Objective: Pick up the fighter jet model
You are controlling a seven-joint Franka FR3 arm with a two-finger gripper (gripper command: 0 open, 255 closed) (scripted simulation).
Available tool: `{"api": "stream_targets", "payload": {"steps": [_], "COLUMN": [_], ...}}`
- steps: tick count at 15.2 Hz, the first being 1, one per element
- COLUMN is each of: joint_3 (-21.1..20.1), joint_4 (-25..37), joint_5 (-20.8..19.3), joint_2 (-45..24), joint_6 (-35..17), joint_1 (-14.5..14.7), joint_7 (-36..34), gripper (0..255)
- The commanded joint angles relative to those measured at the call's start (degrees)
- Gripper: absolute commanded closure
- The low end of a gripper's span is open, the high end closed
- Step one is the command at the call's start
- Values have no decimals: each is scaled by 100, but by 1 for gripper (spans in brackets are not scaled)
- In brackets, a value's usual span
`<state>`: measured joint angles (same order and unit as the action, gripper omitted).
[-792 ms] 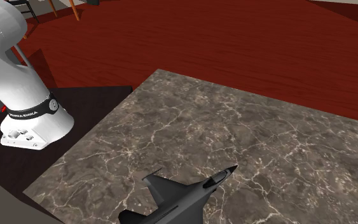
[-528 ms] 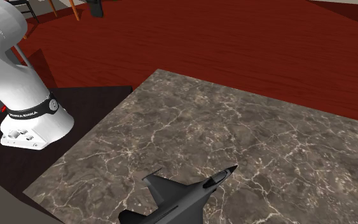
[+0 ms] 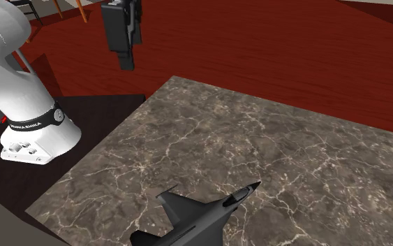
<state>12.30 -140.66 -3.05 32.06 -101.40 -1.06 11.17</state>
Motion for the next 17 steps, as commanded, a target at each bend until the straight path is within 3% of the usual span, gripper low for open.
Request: {"api": "stream_targets", "payload": {"steps": [1, 9, 17], "joint_3": [184, 894, 1264], "joint_4": [94, 677, 1772], "joint_5": [-100, -200, 298], "joint_2": [-347, -1918, -3772], "joint_6": [-246, -1191, -1846], "joint_1": [-3, -30, -174], "joint_7": [348, 1788, 3304], "gripper": [0, 0, 0]}}
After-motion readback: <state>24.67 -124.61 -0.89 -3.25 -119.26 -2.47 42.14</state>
